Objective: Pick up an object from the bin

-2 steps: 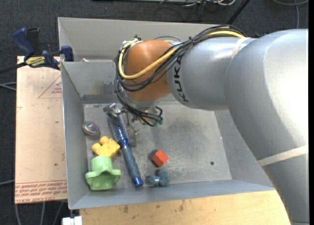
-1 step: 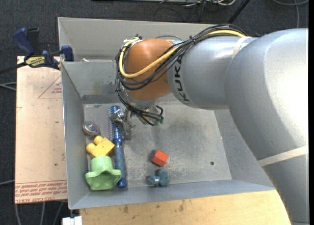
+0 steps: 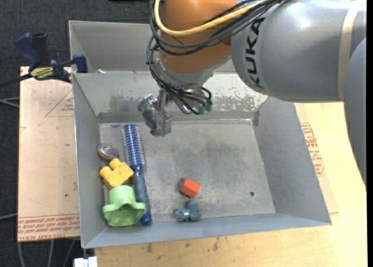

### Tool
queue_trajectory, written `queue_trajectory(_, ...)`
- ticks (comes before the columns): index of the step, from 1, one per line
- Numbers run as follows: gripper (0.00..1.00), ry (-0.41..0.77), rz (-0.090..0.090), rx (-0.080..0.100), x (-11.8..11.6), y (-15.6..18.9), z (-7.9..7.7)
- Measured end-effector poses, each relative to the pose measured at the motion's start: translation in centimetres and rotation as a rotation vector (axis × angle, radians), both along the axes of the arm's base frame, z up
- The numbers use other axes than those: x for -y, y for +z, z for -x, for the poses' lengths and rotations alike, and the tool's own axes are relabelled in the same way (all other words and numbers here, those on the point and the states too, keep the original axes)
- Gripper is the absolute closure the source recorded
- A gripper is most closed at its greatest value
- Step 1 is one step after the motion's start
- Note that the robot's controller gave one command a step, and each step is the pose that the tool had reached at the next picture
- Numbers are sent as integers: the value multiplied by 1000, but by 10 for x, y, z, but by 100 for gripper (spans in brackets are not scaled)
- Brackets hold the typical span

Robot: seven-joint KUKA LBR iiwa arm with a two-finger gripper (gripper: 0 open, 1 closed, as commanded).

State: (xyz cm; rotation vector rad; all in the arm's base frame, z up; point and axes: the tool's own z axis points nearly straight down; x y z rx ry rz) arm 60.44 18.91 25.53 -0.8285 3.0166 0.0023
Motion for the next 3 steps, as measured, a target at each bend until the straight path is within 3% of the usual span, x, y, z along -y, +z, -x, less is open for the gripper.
queue_trajectory(1, 100, 19, 4, -21, -36, -84, 47)
queue_trajectory(2, 0, 12, 3, -11, -33, -79, 43)
queue_trajectory(3, 0, 48, 5, -19, -40, -158, 64)
